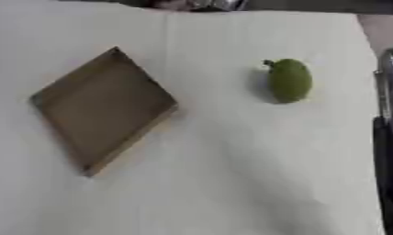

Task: Pick up objects on the table and place them in the box.

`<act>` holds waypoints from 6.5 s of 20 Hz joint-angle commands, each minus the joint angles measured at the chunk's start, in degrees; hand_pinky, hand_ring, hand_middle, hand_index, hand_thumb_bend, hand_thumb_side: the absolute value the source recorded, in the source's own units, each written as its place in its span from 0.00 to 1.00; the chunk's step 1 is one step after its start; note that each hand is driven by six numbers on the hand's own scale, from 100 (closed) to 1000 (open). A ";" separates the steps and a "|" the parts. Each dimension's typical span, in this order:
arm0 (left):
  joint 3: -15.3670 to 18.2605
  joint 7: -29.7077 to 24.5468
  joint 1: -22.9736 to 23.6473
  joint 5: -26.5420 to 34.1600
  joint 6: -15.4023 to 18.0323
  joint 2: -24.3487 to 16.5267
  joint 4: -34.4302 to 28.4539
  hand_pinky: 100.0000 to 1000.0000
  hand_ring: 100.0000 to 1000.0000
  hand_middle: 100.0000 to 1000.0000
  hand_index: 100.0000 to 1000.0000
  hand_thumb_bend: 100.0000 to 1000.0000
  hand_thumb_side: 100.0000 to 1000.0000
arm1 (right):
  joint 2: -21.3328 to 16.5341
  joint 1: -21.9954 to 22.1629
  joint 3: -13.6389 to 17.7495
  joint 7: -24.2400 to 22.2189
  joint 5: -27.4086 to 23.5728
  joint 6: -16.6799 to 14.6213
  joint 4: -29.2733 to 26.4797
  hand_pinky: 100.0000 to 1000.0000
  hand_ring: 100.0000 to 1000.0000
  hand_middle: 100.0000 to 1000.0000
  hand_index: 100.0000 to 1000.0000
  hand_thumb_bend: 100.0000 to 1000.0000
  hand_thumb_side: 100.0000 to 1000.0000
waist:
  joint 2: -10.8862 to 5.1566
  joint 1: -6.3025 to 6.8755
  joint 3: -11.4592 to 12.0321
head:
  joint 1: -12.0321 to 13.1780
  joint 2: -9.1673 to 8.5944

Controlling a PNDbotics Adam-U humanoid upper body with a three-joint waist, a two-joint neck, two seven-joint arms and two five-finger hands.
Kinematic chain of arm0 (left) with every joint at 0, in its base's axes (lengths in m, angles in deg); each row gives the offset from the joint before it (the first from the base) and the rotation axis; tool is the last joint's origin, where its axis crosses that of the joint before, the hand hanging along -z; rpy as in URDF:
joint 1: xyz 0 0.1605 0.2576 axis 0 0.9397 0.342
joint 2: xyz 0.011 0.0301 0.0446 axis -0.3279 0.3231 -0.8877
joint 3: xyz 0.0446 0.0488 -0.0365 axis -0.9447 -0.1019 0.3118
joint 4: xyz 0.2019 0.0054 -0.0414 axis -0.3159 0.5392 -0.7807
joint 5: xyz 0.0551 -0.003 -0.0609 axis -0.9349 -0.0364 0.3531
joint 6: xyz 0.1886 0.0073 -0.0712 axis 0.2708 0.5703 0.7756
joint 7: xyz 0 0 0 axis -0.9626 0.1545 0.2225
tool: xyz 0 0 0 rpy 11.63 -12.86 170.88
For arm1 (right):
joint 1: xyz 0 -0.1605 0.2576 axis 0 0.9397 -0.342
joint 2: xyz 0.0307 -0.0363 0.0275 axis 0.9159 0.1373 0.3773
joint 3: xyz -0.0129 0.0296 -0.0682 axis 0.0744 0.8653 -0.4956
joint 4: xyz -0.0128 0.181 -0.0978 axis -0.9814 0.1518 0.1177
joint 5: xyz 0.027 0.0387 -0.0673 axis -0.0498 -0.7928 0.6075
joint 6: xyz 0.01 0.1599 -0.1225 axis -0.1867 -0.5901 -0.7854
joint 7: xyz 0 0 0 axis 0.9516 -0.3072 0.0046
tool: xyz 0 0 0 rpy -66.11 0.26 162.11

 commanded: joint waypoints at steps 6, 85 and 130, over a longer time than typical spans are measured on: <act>0.03 -0.12 -0.36 -0.26 -0.11 -0.89 -1.08 0.60 0.66 0.61 0.79 0.00 0.56 | -0.58 -0.46 0.29 -0.26 -0.42 -0.07 -0.89 0.82 0.67 0.53 0.65 0.00 0.47 | -1.36 0.20 0.09 | -0.80 0.30; -0.49 -1.47 1.42 -0.90 -0.75 -3.36 -1.08 0.59 0.66 0.61 0.79 0.00 0.56 | -37.75 1.21 -23.25 -42.42 6.96 31.93 9.92 0.96 0.98 0.88 0.99 0.00 0.17 | -1.97 -2.58 0.07 | 0.79 0.40; -1.45 -3.57 0.87 0.27 -1.19 -3.05 -1.08 0.59 0.66 0.60 0.79 0.00 0.55 | -27.34 -6.20 -26.32 -38.73 21.63 27.33 34.31 0.79 0.74 0.51 0.66 0.00 0.24 | -1.62 -2.46 0.77 | 0.94 -0.10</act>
